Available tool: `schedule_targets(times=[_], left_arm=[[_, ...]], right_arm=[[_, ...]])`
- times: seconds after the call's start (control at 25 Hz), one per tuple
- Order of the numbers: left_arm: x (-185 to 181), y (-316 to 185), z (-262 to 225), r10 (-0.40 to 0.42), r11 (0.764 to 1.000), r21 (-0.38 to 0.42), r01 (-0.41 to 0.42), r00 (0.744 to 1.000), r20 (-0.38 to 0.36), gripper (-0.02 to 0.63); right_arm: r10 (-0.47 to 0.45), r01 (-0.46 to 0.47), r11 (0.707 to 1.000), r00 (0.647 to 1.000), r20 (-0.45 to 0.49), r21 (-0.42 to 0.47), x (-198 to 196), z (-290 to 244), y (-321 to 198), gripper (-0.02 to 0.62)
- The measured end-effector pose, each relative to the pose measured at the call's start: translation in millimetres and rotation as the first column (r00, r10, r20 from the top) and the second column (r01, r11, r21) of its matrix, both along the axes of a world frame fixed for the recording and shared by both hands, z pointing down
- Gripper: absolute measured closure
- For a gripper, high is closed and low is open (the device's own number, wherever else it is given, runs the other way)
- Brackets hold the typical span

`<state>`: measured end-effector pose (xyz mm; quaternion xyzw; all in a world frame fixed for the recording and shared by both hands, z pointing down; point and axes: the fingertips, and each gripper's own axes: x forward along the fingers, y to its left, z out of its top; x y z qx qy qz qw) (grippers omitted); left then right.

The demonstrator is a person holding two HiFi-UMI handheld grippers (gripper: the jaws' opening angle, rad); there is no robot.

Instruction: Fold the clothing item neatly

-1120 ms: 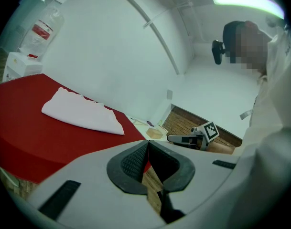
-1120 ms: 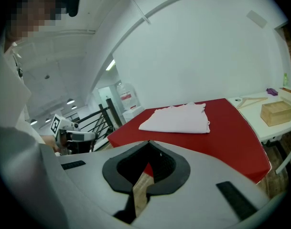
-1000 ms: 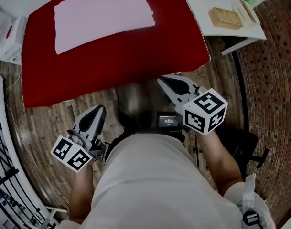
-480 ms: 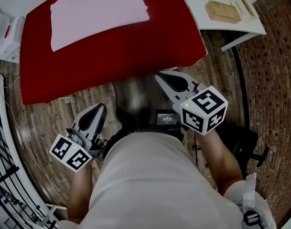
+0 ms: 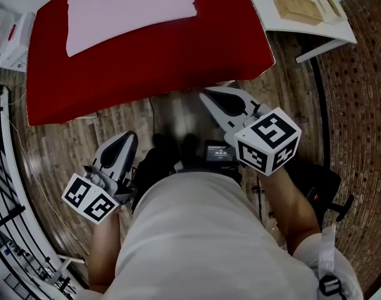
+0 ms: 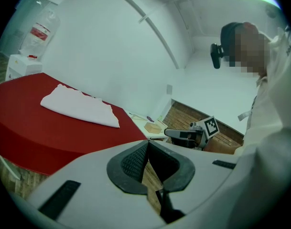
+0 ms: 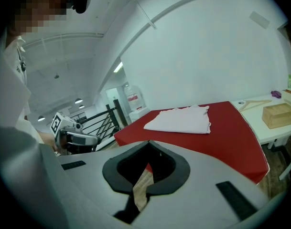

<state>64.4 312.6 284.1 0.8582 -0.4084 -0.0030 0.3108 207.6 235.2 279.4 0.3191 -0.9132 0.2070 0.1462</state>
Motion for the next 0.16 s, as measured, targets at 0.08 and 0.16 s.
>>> schedule_targets(times=[0.08,0.16], left_arm=[[2.5,1.8,1.6,-0.008,1.0,-0.005,0.008,1.0,0.0,0.6],[6.3,5.2,3.3,-0.011,1.0,-0.011,0.011,1.0,0.001,0.6]], right_arm=[[-0.007,0.007,1.0,1.0,0.005,-0.006,0.5,3.8,1.3,0.583],[-0.012,0.013,1.0,1.0,0.01,-0.017,1.7,8.7,4.4,0.583]])
